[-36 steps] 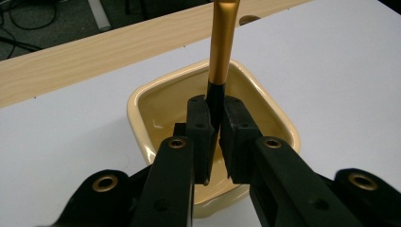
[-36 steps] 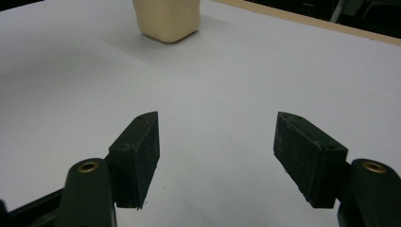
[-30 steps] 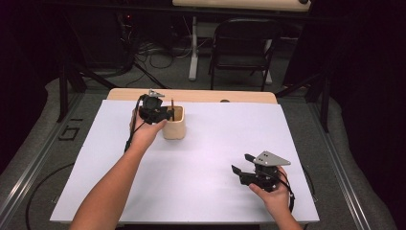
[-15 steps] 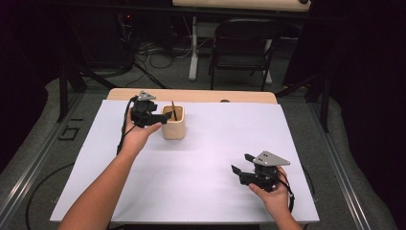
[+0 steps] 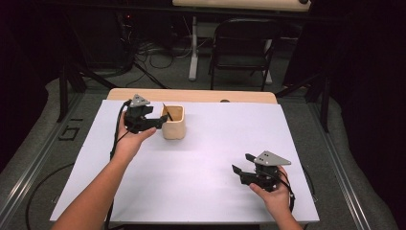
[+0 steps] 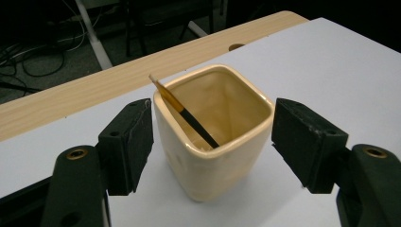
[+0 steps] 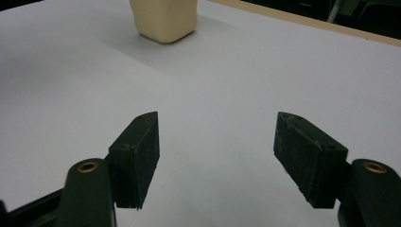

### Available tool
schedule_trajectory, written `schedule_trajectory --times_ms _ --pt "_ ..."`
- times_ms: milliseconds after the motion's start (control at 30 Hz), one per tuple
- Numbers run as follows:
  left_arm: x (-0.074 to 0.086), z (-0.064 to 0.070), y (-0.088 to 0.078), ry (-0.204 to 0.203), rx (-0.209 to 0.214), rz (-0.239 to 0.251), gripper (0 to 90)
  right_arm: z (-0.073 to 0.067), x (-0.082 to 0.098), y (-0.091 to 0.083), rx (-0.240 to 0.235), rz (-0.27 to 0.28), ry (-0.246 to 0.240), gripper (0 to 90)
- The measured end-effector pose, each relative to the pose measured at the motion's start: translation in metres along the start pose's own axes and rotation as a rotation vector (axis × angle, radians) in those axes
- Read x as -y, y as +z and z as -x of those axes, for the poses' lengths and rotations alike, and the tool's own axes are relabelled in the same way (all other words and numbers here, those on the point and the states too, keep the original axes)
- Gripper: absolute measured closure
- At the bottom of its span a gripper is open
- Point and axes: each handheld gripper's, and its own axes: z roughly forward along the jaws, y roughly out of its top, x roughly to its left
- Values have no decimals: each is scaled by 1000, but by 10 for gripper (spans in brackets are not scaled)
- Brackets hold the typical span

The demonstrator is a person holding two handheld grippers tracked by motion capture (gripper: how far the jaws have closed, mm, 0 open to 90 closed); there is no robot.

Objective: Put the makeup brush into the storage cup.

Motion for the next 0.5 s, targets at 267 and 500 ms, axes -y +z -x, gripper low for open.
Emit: schedule_trajectory --times_ms 267,500 --pt "10 0 -25 -1 22 6 306 -3 -6 -2 -26 10 11 302" --pt "23 -4 -42 -47 51 26 247 -3 -12 -2 -33 -7 35 291"
